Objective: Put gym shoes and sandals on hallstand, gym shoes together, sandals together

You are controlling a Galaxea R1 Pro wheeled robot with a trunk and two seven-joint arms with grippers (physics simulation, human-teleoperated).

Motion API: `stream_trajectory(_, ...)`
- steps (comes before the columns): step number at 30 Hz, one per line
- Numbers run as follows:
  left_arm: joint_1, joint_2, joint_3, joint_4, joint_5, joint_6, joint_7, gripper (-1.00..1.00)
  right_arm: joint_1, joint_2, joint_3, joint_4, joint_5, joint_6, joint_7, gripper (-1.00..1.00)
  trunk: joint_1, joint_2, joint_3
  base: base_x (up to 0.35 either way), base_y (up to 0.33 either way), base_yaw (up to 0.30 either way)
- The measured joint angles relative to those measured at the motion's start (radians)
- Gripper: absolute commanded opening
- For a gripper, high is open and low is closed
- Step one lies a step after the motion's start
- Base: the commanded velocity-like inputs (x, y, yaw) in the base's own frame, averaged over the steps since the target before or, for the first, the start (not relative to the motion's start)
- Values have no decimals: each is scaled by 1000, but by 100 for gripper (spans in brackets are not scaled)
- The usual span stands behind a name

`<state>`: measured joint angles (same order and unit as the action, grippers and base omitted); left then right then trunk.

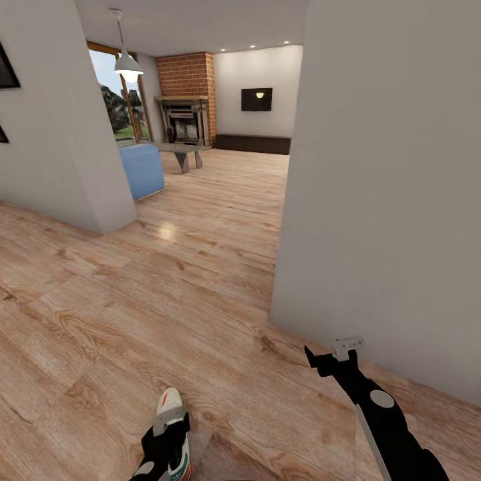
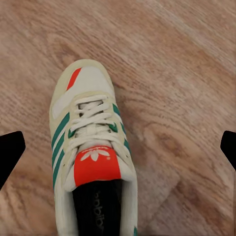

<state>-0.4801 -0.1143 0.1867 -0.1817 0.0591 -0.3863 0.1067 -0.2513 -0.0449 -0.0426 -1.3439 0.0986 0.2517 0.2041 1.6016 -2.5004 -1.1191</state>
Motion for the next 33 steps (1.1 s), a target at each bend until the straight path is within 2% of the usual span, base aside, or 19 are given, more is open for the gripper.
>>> stream_trajectory(6, 0, -17, -1, 0, 4, -6, 34, 100, 0, 0, 0, -1, 0, 0, 0, 100, 0, 0, 0, 0, 0, -1)
stream_trajectory(17, 1, -20, -1, 0, 7, -7, 42, 100, 0, 0, 0, -1, 0, 0, 0, 100, 0, 0, -3, 0, 0, 0)
stream_trajectory(33, 1, -19, 0, 1, 8, -7, 42, 100, 0, 0, -1, -1, 0, 0, 0, 100, 7, -4, -88, 0, 0, 0)
